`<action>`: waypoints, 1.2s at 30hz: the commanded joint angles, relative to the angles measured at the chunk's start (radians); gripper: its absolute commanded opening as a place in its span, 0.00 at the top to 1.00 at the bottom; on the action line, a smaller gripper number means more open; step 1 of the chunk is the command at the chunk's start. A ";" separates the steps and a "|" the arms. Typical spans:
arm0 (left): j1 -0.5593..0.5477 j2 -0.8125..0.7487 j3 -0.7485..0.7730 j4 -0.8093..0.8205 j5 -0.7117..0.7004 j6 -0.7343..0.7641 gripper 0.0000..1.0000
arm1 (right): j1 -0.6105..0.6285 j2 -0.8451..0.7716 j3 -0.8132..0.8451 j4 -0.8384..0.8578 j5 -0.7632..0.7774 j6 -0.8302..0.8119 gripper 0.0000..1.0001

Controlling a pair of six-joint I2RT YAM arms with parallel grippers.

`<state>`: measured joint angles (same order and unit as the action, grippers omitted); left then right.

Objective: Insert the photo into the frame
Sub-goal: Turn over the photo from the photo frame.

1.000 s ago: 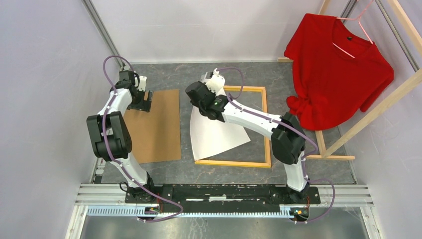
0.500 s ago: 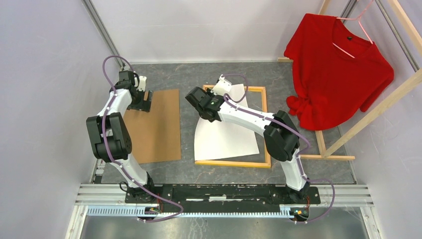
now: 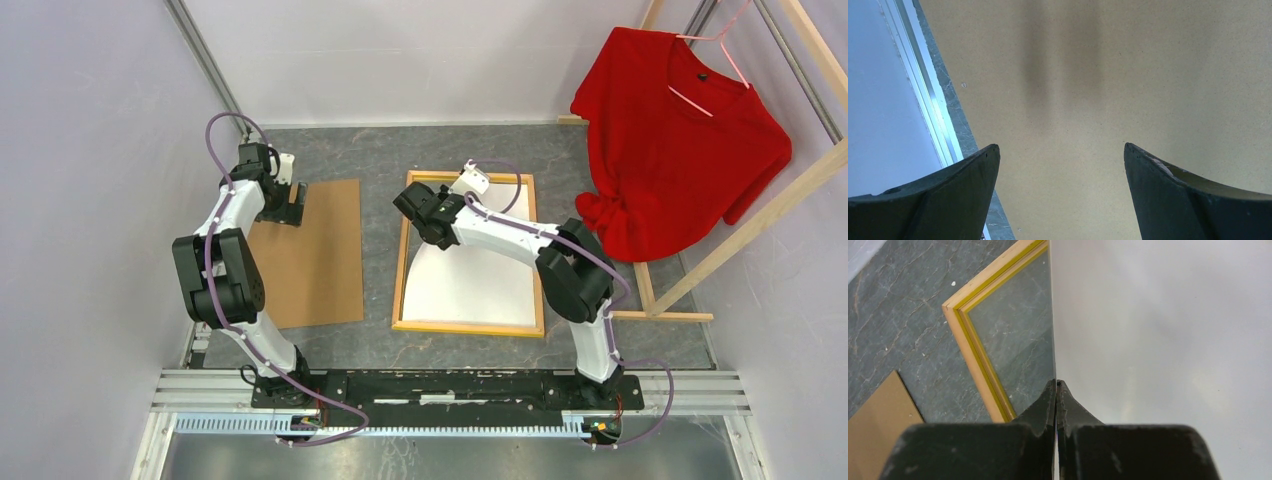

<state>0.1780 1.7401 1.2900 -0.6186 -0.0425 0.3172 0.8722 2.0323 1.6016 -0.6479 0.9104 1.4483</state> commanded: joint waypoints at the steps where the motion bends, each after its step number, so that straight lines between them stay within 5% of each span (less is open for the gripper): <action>1: 0.000 -0.045 -0.001 0.014 0.007 0.004 0.00 | -0.003 -0.078 -0.060 0.094 0.048 -0.078 1.00; 11: 0.000 -0.043 0.008 0.013 0.004 0.006 0.00 | -0.017 -0.090 -0.091 0.184 0.022 -0.197 0.99; 16: -0.001 -0.045 0.005 0.012 -0.004 0.013 0.00 | -0.021 -0.086 -0.094 0.208 0.010 -0.243 0.40; 22: -0.002 -0.045 0.002 0.013 0.000 0.021 0.00 | -0.022 -0.082 -0.080 0.247 -0.004 -0.314 0.07; 36: -0.002 -0.043 0.004 0.007 -0.015 0.028 0.00 | -0.046 -0.124 -0.183 0.523 -0.169 -0.492 0.02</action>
<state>0.1772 1.7401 1.2888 -0.6186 -0.0505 0.3180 0.8429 1.9827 1.4765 -0.2737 0.7990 1.0279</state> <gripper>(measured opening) 0.994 0.979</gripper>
